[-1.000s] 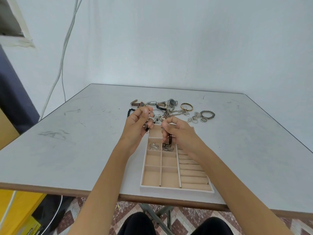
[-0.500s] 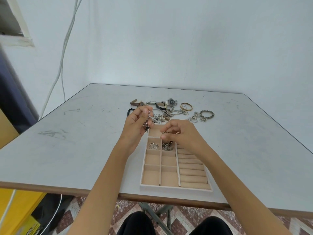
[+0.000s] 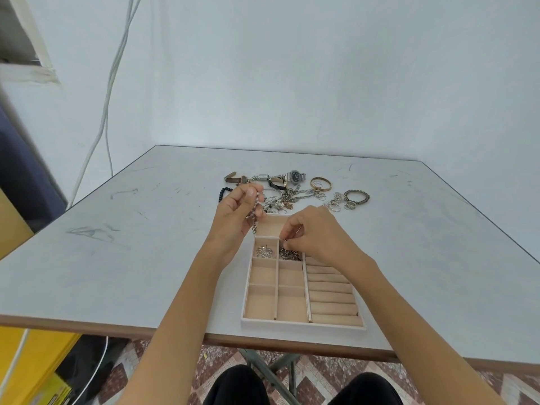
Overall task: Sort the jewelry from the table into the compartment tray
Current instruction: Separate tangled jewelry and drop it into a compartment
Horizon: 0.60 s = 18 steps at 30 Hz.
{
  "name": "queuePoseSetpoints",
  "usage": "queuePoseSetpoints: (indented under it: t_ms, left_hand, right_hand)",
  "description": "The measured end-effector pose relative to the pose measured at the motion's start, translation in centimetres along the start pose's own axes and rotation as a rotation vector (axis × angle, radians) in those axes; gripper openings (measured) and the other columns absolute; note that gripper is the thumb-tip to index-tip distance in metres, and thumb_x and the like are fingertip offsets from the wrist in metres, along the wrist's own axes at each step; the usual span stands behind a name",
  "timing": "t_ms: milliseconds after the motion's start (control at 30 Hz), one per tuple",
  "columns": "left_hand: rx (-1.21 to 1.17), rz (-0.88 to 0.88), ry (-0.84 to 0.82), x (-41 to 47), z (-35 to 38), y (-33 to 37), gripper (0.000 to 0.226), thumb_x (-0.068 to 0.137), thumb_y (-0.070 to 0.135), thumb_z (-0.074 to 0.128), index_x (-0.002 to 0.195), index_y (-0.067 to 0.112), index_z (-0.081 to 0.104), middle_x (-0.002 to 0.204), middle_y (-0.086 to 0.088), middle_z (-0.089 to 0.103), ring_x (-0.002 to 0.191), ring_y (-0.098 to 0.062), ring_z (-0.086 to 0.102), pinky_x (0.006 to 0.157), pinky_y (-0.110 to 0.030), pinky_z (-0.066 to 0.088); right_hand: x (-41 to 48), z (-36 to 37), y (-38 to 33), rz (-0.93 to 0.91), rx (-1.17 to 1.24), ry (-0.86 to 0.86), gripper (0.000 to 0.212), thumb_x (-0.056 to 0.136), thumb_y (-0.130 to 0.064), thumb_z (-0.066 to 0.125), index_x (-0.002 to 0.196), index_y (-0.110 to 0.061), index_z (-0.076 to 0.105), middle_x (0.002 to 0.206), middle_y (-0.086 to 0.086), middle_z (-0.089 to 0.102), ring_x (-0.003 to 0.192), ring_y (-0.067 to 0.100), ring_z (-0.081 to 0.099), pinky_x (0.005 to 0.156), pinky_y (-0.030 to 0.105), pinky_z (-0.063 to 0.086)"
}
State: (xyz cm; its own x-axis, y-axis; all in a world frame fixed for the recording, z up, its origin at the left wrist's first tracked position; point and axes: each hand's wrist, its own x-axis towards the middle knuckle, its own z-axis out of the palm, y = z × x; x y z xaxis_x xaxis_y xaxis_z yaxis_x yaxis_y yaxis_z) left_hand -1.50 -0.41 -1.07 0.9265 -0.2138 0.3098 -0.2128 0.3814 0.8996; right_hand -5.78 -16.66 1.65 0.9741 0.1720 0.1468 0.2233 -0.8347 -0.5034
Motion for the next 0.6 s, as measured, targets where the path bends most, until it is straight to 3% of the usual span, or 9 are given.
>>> queuePoseSetpoints:
  t_ms: [233, 367, 433, 500, 600]
  left_hand:
    - [0.014, -0.005, -0.007, 0.0, 0.1, -0.1, 0.019, 0.089, 0.028, 0.052, 0.099, 0.013, 0.060, 0.076, 0.009, 0.055, 0.062, -0.007, 0.048, 0.078, -0.028, 0.045]
    - [0.007, -0.002, -0.012, 0.0, 0.1, 0.0, 0.020, 0.088, 0.028, 0.053, 0.100, 0.013, 0.060, 0.076, 0.009, 0.056, 0.062, -0.008, 0.048, 0.078, -0.029, 0.045]
    - [-0.001, -0.004, -0.010, 0.0, 0.1, 0.1, 0.021, 0.088, 0.028, 0.053, 0.100, 0.012, 0.060, 0.076, 0.009, 0.056, 0.063, -0.008, 0.048, 0.078, -0.029, 0.046]
    - [-0.012, -0.007, -0.008, 0.0, 0.0, 0.1, 0.021, 0.088, 0.027, 0.053, 0.099, 0.011, 0.060, 0.076, 0.008, 0.055, 0.063, -0.008, 0.050, 0.078, -0.029, 0.046]
    - [0.013, -0.005, -0.008, -0.1, 0.0, 0.1, 0.020, 0.088, 0.028, 0.053, 0.098, 0.013, 0.061, 0.076, 0.007, 0.055, 0.067, -0.010, 0.054, 0.076, -0.028, 0.047]
  right_hand:
    - [0.2, 0.1, 0.2, -0.008, -0.016, 0.010, 0.013, 0.070, -0.009, 0.076, 0.074, -0.021, 0.077, 0.066, -0.005, 0.066, 0.074, 0.013, 0.066, 0.074, 0.038, 0.057]
    - [-0.3, -0.3, 0.7, -0.015, 0.130, 0.110, 0.009, 0.078, -0.012, 0.073, 0.083, -0.017, 0.078, 0.070, -0.007, 0.068, 0.067, 0.003, 0.060, 0.069, 0.022, 0.050]
    - [-1.1, -0.5, 1.6, -0.026, 0.251, 0.222, 0.012, 0.083, -0.013, 0.068, 0.092, -0.017, 0.076, 0.087, -0.005, 0.072, 0.080, 0.003, 0.064, 0.075, 0.018, 0.051]
    - [-2.0, -0.7, 2.9, -0.008, 0.368, 0.323, 0.019, 0.086, -0.013, 0.065, 0.101, -0.023, 0.073, 0.103, -0.010, 0.069, 0.097, 0.002, 0.063, 0.086, 0.023, 0.051]
    - [-3.5, -1.2, 5.2, 0.040, 0.332, 0.375, 0.032, 0.093, -0.019, 0.058, 0.124, -0.026, 0.062, 0.127, -0.015, 0.058, 0.120, -0.001, 0.049, 0.105, 0.027, 0.039]
